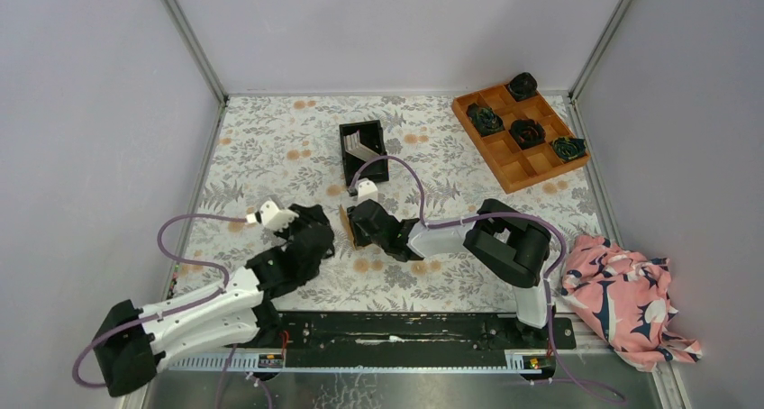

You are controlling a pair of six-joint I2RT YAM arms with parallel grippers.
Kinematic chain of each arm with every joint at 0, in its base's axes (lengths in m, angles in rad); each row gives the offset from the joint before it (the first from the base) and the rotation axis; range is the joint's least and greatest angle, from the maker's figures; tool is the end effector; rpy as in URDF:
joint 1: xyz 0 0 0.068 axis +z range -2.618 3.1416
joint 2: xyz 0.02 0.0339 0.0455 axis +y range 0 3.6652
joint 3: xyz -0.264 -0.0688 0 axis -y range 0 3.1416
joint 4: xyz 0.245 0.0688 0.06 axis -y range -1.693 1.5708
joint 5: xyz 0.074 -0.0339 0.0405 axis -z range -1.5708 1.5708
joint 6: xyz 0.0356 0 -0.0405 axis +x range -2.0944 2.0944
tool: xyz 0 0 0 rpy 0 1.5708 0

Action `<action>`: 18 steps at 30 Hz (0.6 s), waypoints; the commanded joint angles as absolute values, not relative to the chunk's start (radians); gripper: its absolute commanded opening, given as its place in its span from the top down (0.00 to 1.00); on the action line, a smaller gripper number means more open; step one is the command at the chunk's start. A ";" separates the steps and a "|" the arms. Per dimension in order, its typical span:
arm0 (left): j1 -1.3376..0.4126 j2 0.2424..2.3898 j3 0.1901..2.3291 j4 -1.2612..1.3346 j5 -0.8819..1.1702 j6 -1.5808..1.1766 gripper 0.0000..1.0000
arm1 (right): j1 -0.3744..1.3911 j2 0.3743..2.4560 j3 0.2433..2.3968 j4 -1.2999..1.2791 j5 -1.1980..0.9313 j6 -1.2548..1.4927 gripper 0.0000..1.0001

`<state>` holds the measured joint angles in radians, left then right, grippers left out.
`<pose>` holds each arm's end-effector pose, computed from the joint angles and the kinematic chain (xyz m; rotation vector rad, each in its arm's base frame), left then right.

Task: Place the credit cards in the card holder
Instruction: Open the card holder at the center of the board.

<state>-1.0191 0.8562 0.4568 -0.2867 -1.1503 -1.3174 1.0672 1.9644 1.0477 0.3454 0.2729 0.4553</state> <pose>0.1139 -0.1231 0.2168 -0.7973 1.6631 -0.3206 0.2058 0.3536 0.1408 -0.4993 2.1216 0.6025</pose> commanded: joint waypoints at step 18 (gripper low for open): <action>-0.327 1.372 0.639 0.376 0.251 -0.927 0.67 | 1.057 2.044 0.956 0.187 0.278 0.433 0.73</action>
